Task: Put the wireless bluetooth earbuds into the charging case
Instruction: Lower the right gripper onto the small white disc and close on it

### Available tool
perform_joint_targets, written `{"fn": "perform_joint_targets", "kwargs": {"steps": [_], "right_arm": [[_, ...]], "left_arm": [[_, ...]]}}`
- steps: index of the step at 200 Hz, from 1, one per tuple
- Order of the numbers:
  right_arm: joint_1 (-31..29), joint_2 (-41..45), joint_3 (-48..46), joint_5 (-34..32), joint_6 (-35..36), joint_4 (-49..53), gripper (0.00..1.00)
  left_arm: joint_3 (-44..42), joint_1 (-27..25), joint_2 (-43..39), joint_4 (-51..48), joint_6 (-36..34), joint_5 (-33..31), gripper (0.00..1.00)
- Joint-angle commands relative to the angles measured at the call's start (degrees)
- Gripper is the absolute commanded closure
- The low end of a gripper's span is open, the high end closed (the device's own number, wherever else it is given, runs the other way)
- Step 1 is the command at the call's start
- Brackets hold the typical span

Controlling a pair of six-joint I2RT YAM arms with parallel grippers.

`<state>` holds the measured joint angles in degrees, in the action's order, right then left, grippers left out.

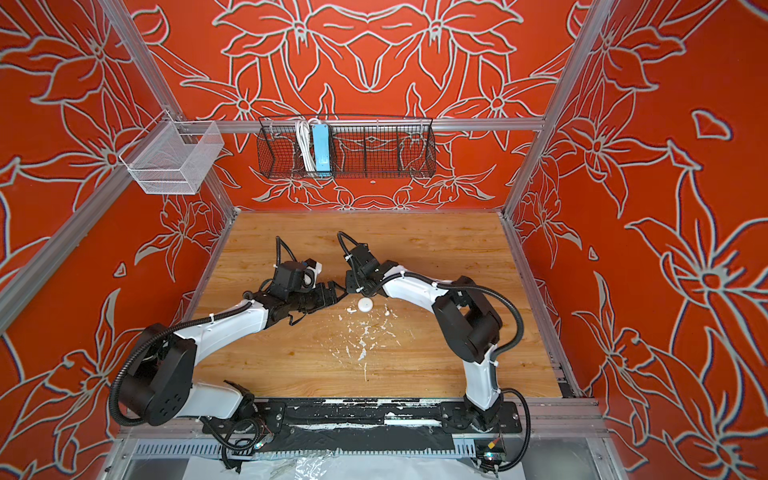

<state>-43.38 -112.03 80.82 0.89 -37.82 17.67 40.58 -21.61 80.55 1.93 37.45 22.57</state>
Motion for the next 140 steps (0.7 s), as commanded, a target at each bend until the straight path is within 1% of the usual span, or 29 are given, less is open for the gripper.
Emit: {"fn": "perform_joint_targets", "kwargs": {"steps": [1, 20, 67, 99, 140], "right_arm": [[-0.06, -2.11, 2.14, 2.44, 1.96, 4.47, 0.68], [0.02, -2.4, 1.72, 1.04, 2.17, 5.08, 0.69], [0.47, -2.58, -0.57, -0.21, 2.99, 5.79, 0.7], [0.52, -3.1, -1.36, -1.39, 3.62, 6.6, 0.7], [0.58, -3.33, -1.53, -4.31, 4.42, 8.86, 0.7]], "left_arm": [[-0.75, -0.37, -2.81, -0.27, 0.84, -2.7, 0.11], [-1.79, -0.37, -5.26, -0.79, 0.96, -5.49, 0.11], [-4.39, -0.37, -11.82, -1.1, 0.64, -9.66, 0.11], [-4.72, -0.37, -14.21, -1.84, 0.19, -10.89, 0.1], [-4.89, -0.37, -14.89, -1.93, 0.12, -10.97, 0.1]]}}
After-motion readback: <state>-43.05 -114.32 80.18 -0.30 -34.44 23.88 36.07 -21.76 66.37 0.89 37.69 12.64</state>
